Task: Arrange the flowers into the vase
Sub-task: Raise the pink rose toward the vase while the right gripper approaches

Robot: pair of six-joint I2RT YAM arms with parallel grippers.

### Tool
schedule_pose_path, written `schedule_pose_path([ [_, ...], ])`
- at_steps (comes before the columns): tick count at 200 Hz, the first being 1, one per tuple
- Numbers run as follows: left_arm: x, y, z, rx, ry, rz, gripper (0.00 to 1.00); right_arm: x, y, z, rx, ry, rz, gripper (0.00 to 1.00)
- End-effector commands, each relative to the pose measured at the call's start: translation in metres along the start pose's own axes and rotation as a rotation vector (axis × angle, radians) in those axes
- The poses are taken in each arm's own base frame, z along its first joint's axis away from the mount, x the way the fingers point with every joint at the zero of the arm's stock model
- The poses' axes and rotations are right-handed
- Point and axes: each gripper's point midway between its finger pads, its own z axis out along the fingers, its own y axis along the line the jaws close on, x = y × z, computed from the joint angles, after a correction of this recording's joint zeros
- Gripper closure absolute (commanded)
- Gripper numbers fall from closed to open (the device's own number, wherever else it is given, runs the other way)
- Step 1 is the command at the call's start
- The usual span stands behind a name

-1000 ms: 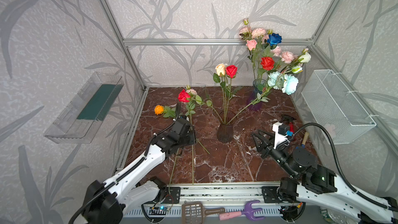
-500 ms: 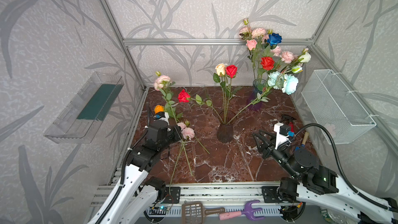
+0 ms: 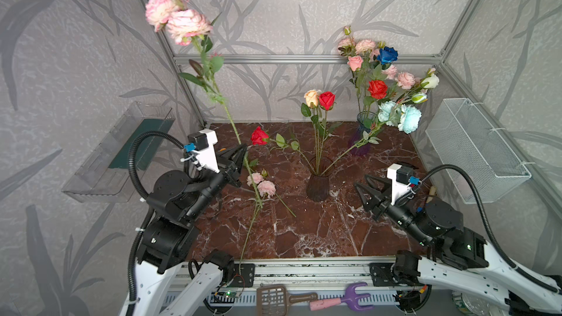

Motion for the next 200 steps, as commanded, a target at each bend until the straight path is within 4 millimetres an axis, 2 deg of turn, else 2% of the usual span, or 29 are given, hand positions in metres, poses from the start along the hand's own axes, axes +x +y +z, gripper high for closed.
schedule_pose_path([
  [1,0.004,-0.044,0.011,0.246,0.031,0.086,1.0,-0.035,0.029,0.001,-0.116,-0.05,-0.047,0.48],
  [15,0.013,-0.063,0.016,0.321,0.058,0.107,1.0,-0.047,0.044,0.005,-0.173,-0.055,-0.06,0.48],
  [48,0.052,-0.098,0.037,0.45,0.14,0.129,1.0,-0.069,0.086,0.024,-0.325,-0.061,-0.054,0.46],
  [65,0.063,-0.104,0.04,0.474,0.137,0.137,1.0,-0.073,0.104,0.036,-0.383,-0.047,-0.044,0.46],
  [102,0.074,-0.107,0.038,0.504,0.146,0.122,1.0,-0.074,0.13,0.061,-0.465,-0.045,0.002,0.44],
  [131,0.077,-0.105,0.032,0.505,0.13,0.125,1.0,-0.071,0.13,0.085,-0.423,-0.042,0.042,0.44],
  [157,0.077,-0.103,0.026,0.501,0.115,0.126,1.0,-0.078,0.129,0.098,-0.385,-0.079,0.072,0.45],
  [200,0.081,-0.106,0.023,0.526,0.12,0.119,1.0,-0.093,0.126,0.111,-0.331,-0.125,0.086,0.56],
])
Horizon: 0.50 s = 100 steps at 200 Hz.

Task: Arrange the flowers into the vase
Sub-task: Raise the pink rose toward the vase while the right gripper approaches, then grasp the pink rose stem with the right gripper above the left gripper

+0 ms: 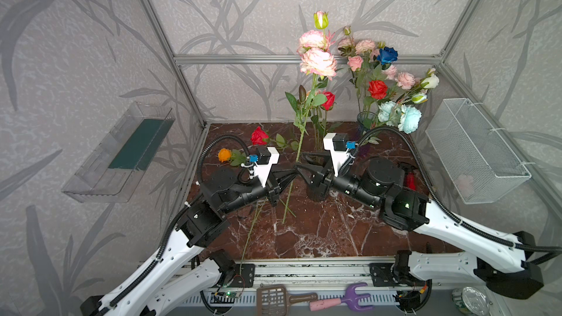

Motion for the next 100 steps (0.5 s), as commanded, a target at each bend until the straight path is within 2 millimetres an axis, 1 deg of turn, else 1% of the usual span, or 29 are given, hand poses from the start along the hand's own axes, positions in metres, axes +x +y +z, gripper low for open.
schedule_pose_path([
  [1,-0.008,-0.009,-0.003,0.038,-0.041,0.036,1.0,-0.042,0.007,-0.001,0.0,-0.126,0.019,0.56],
  [20,-0.007,-0.009,-0.004,0.04,-0.038,0.04,1.0,-0.044,0.011,0.007,-0.013,-0.112,0.017,0.62],
  [40,-0.006,-0.01,-0.005,0.04,-0.039,0.043,1.0,-0.045,0.015,0.014,-0.027,-0.106,0.029,0.76],
  [61,-0.005,-0.011,-0.007,0.047,-0.039,0.046,1.0,-0.044,0.019,0.018,-0.047,-0.098,0.033,0.85],
  [79,-0.006,-0.012,-0.009,0.05,-0.042,0.049,1.0,-0.043,0.018,0.021,-0.043,-0.094,0.034,0.87],
  [92,-0.006,-0.013,-0.01,0.048,-0.044,0.054,1.0,-0.041,0.017,0.022,-0.038,-0.09,0.033,0.94],
  [100,-0.005,-0.012,-0.01,0.046,-0.044,0.054,1.0,-0.041,0.017,0.022,-0.036,-0.089,0.031,0.96],
])
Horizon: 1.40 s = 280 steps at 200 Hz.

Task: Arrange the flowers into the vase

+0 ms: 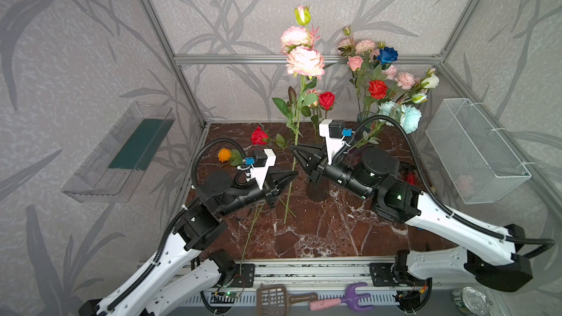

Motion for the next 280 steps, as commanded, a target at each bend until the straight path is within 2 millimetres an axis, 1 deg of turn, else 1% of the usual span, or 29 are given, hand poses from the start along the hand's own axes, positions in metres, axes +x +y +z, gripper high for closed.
schedule_pose_path([
  [1,-0.002,-0.007,-0.003,0.032,-0.018,0.041,1.0,-0.016,0.01,0.0,-0.03,-0.04,0.002,0.96],
  [8,-0.002,-0.006,-0.003,0.024,-0.018,0.039,1.0,-0.017,0.01,-0.001,-0.032,-0.042,0.002,0.99],
  [11,-0.002,-0.005,-0.003,0.021,-0.02,0.039,0.97,-0.018,0.011,-0.002,-0.033,-0.044,0.0,0.99],
  [21,-0.001,-0.003,-0.003,0.007,-0.02,0.039,0.78,-0.02,0.011,-0.004,-0.034,-0.05,-0.012,1.0],
  [29,-0.001,0.0,-0.004,-0.01,-0.025,0.042,0.56,-0.024,0.01,-0.007,-0.026,-0.057,-0.027,1.0],
  [33,0.0,0.002,-0.004,-0.02,-0.028,0.044,0.48,-0.025,0.009,-0.008,-0.018,-0.059,-0.04,1.0],
  [46,-0.002,0.01,-0.009,-0.074,-0.046,0.052,0.33,-0.031,0.003,-0.015,0.026,-0.065,-0.097,1.0],
  [53,-0.002,0.015,-0.013,-0.114,-0.054,0.062,0.3,-0.034,-0.003,-0.019,0.064,-0.07,-0.127,1.0],
  [65,-0.006,0.027,-0.021,-0.196,-0.088,0.074,0.29,-0.04,-0.014,-0.03,0.129,-0.087,-0.177,1.0],
  [83,-0.014,0.048,-0.038,-0.34,-0.182,0.076,0.29,-0.059,-0.022,-0.05,0.195,-0.137,-0.242,1.0],
  [100,-0.019,0.07,-0.058,-0.495,-0.255,0.066,0.29,-0.083,-0.028,-0.068,0.264,-0.207,-0.301,1.0],
  [112,-0.022,0.081,-0.071,-0.581,-0.285,0.063,0.29,-0.1,-0.033,-0.079,0.318,-0.26,-0.346,1.0],
  [122,-0.022,0.087,-0.078,-0.63,-0.298,0.057,0.29,-0.113,-0.036,-0.085,0.362,-0.3,-0.377,1.0],
  [131,-0.022,0.09,-0.082,-0.653,-0.308,0.051,0.29,-0.121,-0.04,-0.088,0.389,-0.323,-0.394,1.0],
  [147,-0.021,0.092,-0.082,-0.662,-0.305,0.052,0.3,-0.132,-0.048,-0.089,0.416,-0.346,-0.395,1.0],
  [157,-0.02,0.093,-0.081,-0.666,-0.297,0.057,0.3,-0.137,-0.054,-0.085,0.429,-0.345,-0.389,1.0],
  [162,-0.02,0.094,-0.081,-0.67,-0.296,0.058,0.3,-0.137,-0.054,-0.083,0.425,-0.34,-0.387,1.0],
  [165,-0.02,0.094,-0.082,-0.673,-0.296,0.059,0.3,-0.14,-0.063,-0.083,0.452,-0.34,-0.394,1.0],
  [175,-0.019,0.096,-0.081,-0.684,-0.29,0.058,0.3,-0.142,-0.072,-0.079,0.477,-0.335,-0.4,1.0],
  [195,-0.016,0.097,-0.08,-0.689,-0.279,0.061,0.3,-0.137,-0.094,-0.069,0.515,-0.308,-0.379,1.0],
  [214,-0.014,0.1,-0.077,-0.693,-0.267,0.051,0.3,-0.123,-0.12,-0.061,0.542,-0.277,-0.326,1.0],
  [224,-0.011,0.102,-0.075,-0.704,-0.251,0.039,0.3,-0.115,-0.13,-0.059,0.553,-0.269,-0.305,1.0],
  [252,-0.008,0.105,-0.071,-0.712,-0.22,0.035,0.3,-0.083,-0.149,-0.053,0.571,-0.226,-0.268,1.0],
  [280,-0.007,0.105,-0.071,-0.709,-0.22,0.033,0.3,-0.041,-0.165,-0.051,0.585,-0.165,-0.208,0.99],
])
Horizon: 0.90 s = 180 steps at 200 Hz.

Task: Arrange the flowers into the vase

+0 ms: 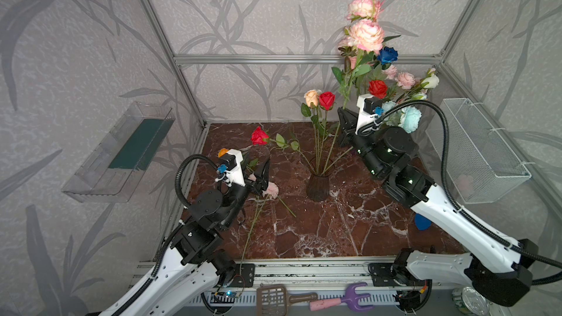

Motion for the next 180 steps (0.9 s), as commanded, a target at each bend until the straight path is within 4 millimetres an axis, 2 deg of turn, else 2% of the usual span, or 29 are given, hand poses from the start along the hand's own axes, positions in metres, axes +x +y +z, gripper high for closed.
schedule_pose_path([
  [1,-0.012,0.002,-0.003,-0.014,-0.026,-0.01,0.3,0.012,-0.001,-0.004,-0.009,-0.003,0.085,0.99],
  [29,-0.011,0.002,-0.001,-0.014,-0.021,-0.005,0.3,0.053,-0.004,-0.005,-0.001,0.069,0.115,0.93],
  [61,-0.007,0.002,0.001,-0.022,-0.006,-0.003,0.3,0.076,-0.008,-0.009,0.011,0.095,0.152,0.88],
  [115,-0.002,0.002,0.005,-0.027,0.012,-0.002,0.3,0.09,-0.009,-0.013,0.013,0.133,0.155,0.75],
  [180,0.002,0.002,0.008,-0.033,0.027,-0.007,0.3,0.088,-0.006,-0.027,-0.034,0.15,0.183,0.75],
])
